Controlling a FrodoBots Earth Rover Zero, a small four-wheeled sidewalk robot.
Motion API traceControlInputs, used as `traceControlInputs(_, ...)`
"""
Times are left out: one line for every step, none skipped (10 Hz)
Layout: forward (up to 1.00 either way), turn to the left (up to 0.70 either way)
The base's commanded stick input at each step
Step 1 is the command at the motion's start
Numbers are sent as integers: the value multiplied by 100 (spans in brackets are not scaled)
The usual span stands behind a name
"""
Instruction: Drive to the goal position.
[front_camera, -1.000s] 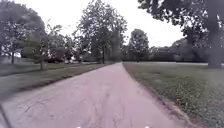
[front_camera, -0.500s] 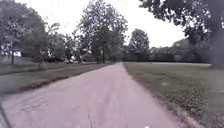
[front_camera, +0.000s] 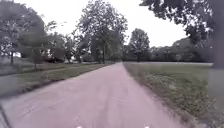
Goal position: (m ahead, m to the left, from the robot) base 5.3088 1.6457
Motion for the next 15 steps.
traceControlInputs(70,0)
traceControlInputs(70,0)
traceControlInputs(70,0)
traceControlInputs(70,0)
traceControlInputs(70,0)
traceControlInputs(70,0)
traceControlInputs(70,0)
traceControlInputs(70,0)
traceControlInputs(70,0)
traceControlInputs(70,0)
traceControlInputs(70,0)
traceControlInputs(70,0)
traceControlInputs(70,0)
traceControlInputs(70,0)
traceControlInputs(70,0)
